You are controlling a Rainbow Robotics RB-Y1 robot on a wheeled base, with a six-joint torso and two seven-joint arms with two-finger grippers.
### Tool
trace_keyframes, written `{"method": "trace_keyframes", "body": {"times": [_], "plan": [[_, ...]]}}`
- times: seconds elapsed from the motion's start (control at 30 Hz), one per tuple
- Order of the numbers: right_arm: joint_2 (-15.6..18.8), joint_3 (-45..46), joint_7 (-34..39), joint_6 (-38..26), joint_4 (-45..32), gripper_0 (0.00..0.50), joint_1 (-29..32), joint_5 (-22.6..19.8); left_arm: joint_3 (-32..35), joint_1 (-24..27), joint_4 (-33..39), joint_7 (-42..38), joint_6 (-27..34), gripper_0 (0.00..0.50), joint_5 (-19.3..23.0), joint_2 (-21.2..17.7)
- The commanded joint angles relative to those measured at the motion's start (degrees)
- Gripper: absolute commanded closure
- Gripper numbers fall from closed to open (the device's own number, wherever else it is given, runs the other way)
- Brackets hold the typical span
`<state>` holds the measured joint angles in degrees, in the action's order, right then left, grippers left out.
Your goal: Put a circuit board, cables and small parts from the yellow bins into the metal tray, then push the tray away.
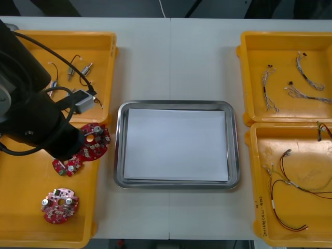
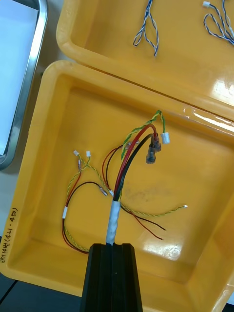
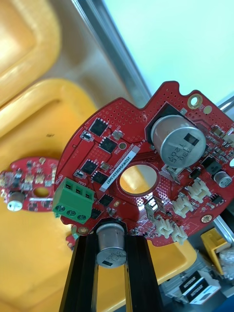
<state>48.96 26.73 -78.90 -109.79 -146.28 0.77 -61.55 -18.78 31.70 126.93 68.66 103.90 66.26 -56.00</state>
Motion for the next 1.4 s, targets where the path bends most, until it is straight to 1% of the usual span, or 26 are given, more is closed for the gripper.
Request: {"method": "trace_keyframes", "body": {"times": [0.03,0.13,0.33,0.53,0.6,0.7,0.9,1.0,1.2,1.27,1.4], "plan": [[1.0,-1.1,-2.9,-0.2,-1.5,0.5,1.0,-1.0,-5.4,6.0,1.0,-3.4,-1.3,0.499,-3.2,4.3],[1.0,-1.1,-3.3,-0.2,-1.9,0.5,1.0,-1.4,-8.1,7.4,0.2,-3.8,-2.3,0.499,-4.6,5.8],[1.0,-1.8,-4.1,-0.2,-2.8,0.5,0.5,-2.0,-15.1,10.6,-2.7,-4.9,-4.8,0.498,-8.9,9.8],[1.0,-2.6,-4.6,-0.2,-3.3,0.5,-0.1,-2.5,-20.2,12.2,-5.6,-5.6,-7.6,0.498,-12.2,12.5],[1.0,-3.4,-4.8,-0.2,-3.2,0.5,-0.7,-2.7,-22.1,12.4,-6.9,-6.0,-9.3,0.499,-13.3,13.2],[1.1,-4.4,-4.7,-0.2,-3.2,0.5,-1.6,-2.7,-23.9,12.6,-7.7,-6.3,-11.3,0.499,-14.8,13.5],[1.1,-5.3,-4.8,-0.2,-3.2,0.5,-2.5,-3.0,-26.6,12.8,-10.4,-6.3,-14.3,0.499,-15.4,14.1],[1.8,-6.2,-4.8,-0.2,-3.2,0.5,-3.3,-3.4,-29.8,13.1,-13.3,-6.5,-18.1,0.499,-17.0,14.3],[2.5,-6.5,-4.8,-0.2,-3.2,0.5,-3.8,-4.2,-32.8,13.3,-16.1,-6.6,-22.0,0.5,-17.8,14.6],[2.5,-6.5,-4.8,-0.2,-3.2,0.5,-3.9,-4.4,-33.7,13.4,-16.5,-6.7,-22.6,0.499,-18.3,14.6],[2.6,-6.6,-4.9,-0.2,-3.2,0.5,-4.2,-4.5,-35.9,13.4,-16.5,-7.2,-23.5,0.496,-20.8,14.4]]}}
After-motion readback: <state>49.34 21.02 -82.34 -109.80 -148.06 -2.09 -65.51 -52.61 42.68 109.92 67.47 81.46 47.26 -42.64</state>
